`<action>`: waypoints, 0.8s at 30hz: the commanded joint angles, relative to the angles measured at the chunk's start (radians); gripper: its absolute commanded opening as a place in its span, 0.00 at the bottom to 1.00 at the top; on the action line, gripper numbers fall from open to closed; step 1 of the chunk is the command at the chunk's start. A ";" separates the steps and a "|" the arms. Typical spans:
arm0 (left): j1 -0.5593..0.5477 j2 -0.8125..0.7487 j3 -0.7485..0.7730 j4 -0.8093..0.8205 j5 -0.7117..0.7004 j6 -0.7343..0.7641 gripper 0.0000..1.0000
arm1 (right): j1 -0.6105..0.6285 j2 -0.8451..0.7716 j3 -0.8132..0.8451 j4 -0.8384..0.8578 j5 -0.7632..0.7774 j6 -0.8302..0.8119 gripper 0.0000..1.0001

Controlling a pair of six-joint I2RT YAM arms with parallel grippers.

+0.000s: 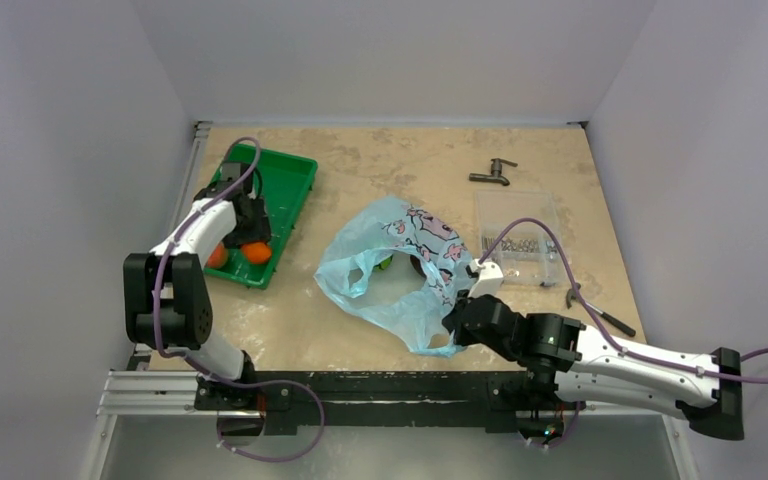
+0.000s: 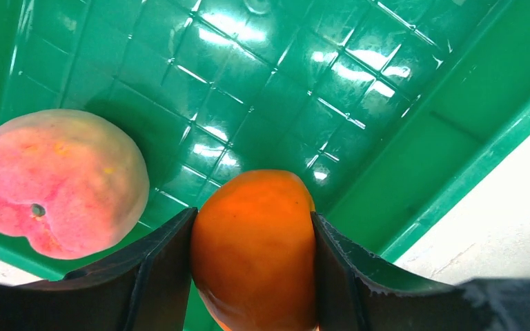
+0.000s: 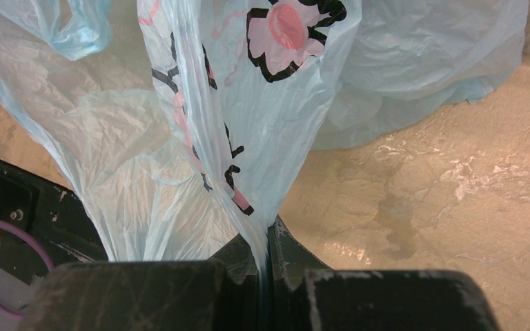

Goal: Take the fake fruits out of the plastic bag
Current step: Place the fake fruit in the bin.

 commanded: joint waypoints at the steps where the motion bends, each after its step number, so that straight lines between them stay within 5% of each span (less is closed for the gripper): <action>1: 0.031 0.017 0.053 0.005 0.089 0.030 0.02 | 0.003 -0.012 0.005 0.016 0.034 0.012 0.00; 5: 0.052 0.058 0.074 -0.022 0.130 0.029 0.12 | 0.003 -0.010 0.012 0.013 0.038 0.010 0.00; 11: 0.056 0.106 0.104 -0.077 0.107 0.020 0.44 | 0.003 0.000 0.016 0.009 0.042 0.012 0.00; 24: 0.054 -0.012 0.056 -0.060 0.018 0.025 0.93 | 0.003 -0.011 0.012 0.013 0.042 0.014 0.00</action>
